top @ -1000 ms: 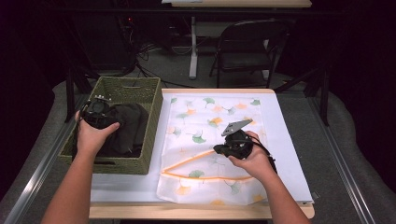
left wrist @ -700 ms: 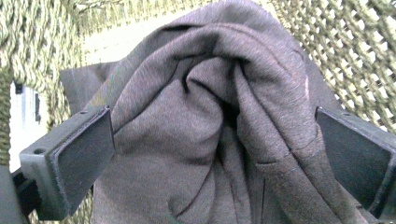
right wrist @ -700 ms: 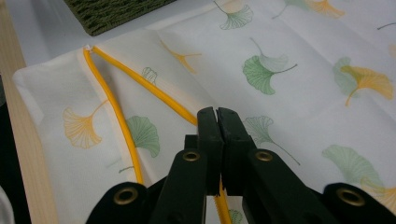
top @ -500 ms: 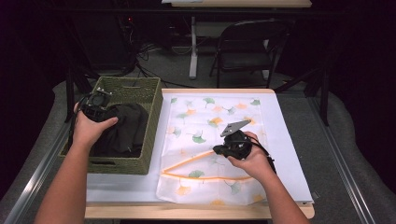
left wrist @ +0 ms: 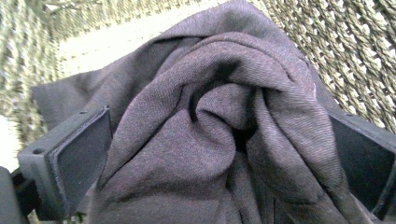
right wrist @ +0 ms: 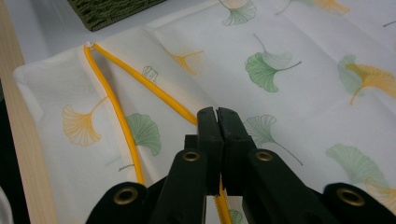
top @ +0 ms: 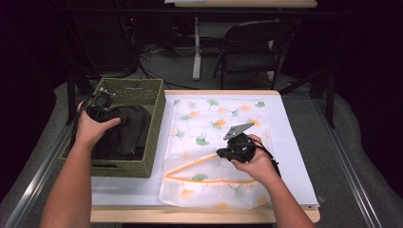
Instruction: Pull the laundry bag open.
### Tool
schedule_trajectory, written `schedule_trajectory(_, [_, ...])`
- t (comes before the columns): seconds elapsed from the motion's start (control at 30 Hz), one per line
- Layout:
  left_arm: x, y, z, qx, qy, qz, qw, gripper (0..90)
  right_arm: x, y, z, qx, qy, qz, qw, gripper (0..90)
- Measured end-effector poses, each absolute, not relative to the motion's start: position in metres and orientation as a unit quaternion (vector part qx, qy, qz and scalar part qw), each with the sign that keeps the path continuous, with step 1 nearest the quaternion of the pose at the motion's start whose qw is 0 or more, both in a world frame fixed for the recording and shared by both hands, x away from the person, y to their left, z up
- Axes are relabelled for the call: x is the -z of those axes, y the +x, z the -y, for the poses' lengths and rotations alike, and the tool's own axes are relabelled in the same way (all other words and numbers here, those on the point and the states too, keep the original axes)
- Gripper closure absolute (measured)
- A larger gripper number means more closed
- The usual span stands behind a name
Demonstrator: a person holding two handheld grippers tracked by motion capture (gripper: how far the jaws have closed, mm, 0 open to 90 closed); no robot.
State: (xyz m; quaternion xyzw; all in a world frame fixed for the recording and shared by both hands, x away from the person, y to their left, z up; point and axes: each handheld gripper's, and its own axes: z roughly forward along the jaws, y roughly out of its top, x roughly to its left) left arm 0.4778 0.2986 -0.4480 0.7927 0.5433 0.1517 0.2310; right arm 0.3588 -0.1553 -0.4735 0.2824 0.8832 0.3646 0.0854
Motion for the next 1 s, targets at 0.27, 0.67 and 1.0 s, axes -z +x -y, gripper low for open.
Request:
schedule_trajectory(0.27, [0.462,0.473,-0.298,-0.136,0.787,-0.551,0.241,0.6,0.473,0.359,0.155,-0.365,0.281,-0.883,0.086,88.5])
schedule_trajectory(0.67, [0.482,0.471,-0.294,-0.134,0.780,-0.564,0.235,0.0,0.473,0.358,0.155,-0.366,0.281,-0.883,0.087,88.5])
schedule_trajectory(1.0, [0.489,0.474,-0.290,-0.137,0.781,-0.571,0.211,0.0,0.473,0.357,0.154,-0.365,0.283,-0.883,0.087,88.5])
